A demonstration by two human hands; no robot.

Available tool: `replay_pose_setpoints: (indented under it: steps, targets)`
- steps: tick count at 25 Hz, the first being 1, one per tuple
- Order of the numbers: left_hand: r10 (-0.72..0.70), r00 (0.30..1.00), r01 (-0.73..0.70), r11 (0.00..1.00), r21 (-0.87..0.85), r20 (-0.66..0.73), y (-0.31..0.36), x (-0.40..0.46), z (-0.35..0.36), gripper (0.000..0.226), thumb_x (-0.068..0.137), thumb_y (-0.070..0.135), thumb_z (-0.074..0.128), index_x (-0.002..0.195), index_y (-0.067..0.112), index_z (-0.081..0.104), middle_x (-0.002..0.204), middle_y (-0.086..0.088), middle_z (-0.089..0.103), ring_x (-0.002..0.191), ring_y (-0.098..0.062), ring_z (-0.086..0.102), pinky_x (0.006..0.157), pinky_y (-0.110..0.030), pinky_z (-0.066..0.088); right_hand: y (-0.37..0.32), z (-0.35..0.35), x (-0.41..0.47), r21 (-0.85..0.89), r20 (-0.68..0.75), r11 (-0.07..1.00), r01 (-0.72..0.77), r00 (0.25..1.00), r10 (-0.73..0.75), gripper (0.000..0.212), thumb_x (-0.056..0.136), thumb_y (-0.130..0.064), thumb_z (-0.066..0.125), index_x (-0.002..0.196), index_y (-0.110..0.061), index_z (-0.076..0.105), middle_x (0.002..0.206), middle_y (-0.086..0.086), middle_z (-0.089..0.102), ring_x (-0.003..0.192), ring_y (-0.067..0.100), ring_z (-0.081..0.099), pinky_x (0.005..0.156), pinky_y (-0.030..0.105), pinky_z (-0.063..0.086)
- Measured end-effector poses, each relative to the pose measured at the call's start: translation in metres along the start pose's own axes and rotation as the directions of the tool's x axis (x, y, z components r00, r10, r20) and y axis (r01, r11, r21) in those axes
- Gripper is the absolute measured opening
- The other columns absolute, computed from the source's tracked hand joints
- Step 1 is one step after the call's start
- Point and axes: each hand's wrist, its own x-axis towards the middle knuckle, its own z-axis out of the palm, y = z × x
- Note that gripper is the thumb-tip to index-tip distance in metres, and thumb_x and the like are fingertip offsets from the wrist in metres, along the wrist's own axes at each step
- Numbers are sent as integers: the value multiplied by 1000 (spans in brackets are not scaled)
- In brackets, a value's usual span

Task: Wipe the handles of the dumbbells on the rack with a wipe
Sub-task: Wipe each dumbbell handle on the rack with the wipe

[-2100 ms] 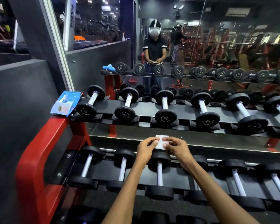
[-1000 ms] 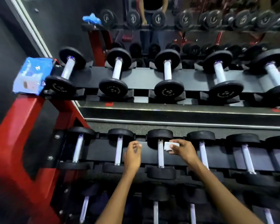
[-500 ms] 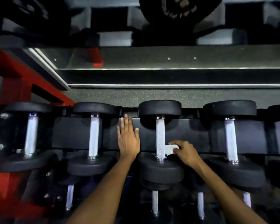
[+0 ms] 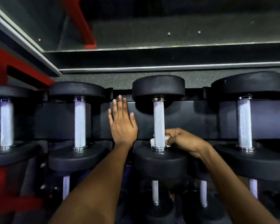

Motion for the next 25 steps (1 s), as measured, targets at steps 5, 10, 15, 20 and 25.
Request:
replay_pose_setpoints:
  steps: [5,10,15,20,25]
  targets:
    - [2,1000,-2,1000,-12,-10,1,3,-1,59,97,33,23,151,10,27,161,-2,17,149,-19,10,120,-37,1,-6,2,-4,-179,-52,984,1,999,-11,34,80,10,46,97,-7,71,92,8,72,79,10,58,74,25,43]
    - [12,1000,-12,1000,-13,-21,2,0,-3,60,97,33,20,152,11,25,162,-2,15,149,-18,8,120,-36,-1,-4,10,-8,-337,-142,941,6,988,-57,18,83,-4,54,91,-8,70,91,7,72,83,17,63,75,29,47]
    - [9,999,-9,1000,-22,-31,3,-1,-4,60,97,34,18,152,11,25,162,-2,16,149,-18,8,120,-36,-1,-18,19,-18,-323,-176,946,24,981,-85,20,76,-23,77,82,-6,70,76,7,67,67,13,57,70,29,46]
    - [12,1000,-13,999,-35,-29,2,-1,-3,62,96,35,17,152,12,23,162,-2,15,150,-19,8,120,-36,-1,-64,61,-32,-812,-321,559,-168,928,-188,25,92,-1,47,115,0,56,116,18,58,108,32,57,82,34,45]
    - [15,1000,-15,999,-34,-11,0,2,-1,67,92,39,13,153,13,22,161,-1,15,149,-18,9,118,-34,-4,-88,77,0,-960,62,248,127,965,-256,41,96,-2,42,136,3,37,132,20,50,116,32,54,89,37,43]
